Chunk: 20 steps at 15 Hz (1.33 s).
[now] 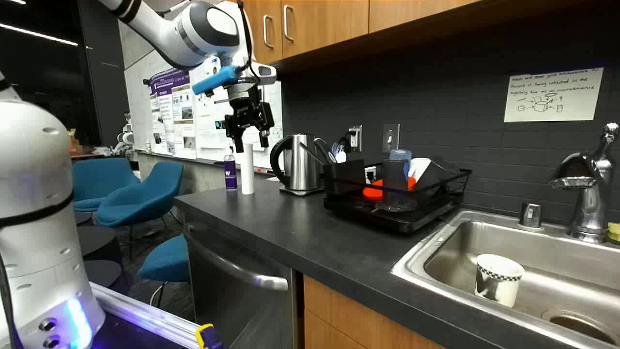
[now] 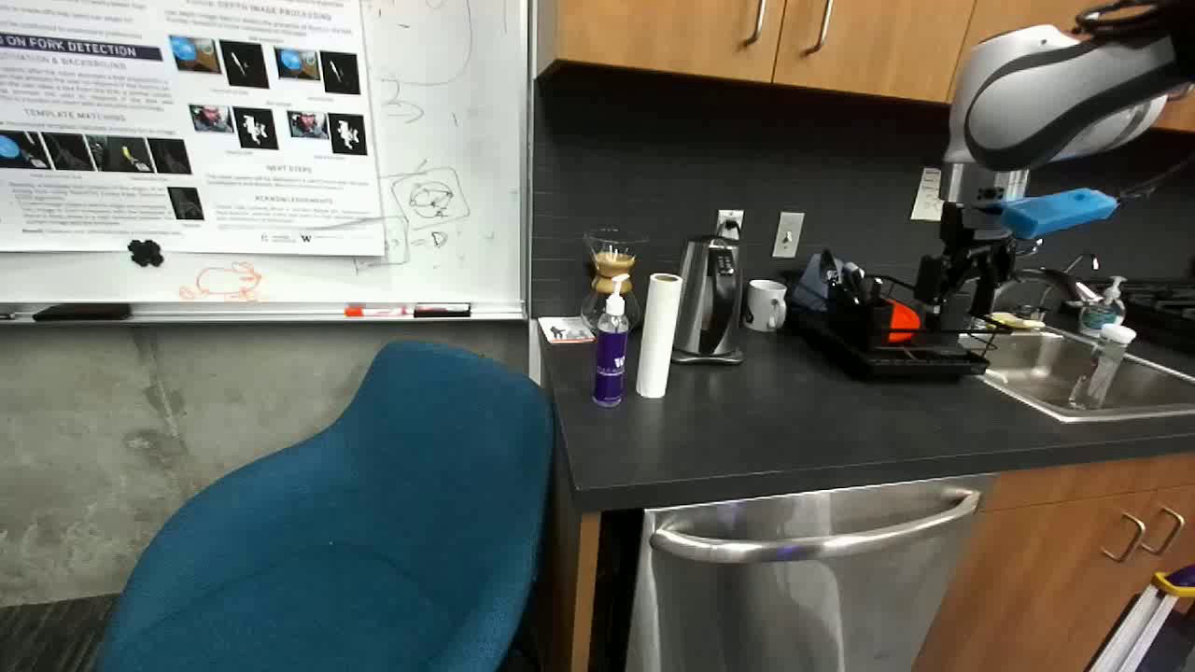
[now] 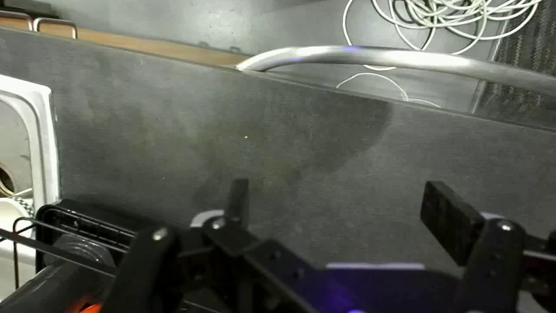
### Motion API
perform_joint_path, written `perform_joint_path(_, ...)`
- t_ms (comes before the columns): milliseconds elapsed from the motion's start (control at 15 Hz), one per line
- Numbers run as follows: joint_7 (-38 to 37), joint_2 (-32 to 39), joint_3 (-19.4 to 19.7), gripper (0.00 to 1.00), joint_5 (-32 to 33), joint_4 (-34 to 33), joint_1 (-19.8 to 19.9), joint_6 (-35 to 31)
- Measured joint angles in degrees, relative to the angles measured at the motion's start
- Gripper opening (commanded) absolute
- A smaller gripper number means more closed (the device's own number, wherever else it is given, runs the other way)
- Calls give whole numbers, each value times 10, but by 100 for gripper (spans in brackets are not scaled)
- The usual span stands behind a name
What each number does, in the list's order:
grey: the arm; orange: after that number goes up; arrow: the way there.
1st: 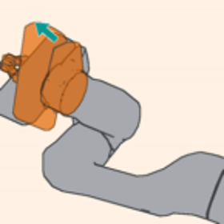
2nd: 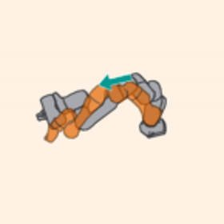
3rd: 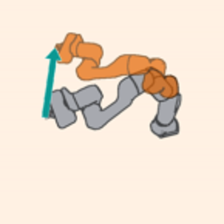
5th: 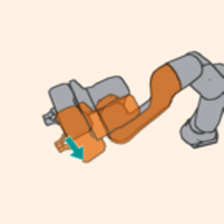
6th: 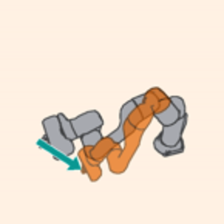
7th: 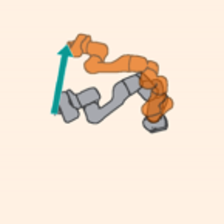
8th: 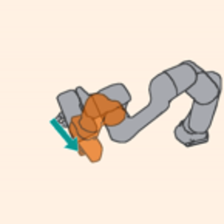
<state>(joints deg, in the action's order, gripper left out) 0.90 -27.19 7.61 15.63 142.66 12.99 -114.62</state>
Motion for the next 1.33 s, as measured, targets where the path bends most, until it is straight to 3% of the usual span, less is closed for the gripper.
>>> perform_joint_path(667, -5, 0, -2, 100, 1, 1, -1, -9)
perform_joint_path(1333, -64, 39, -49, 100, 2, 13, -22, -171)
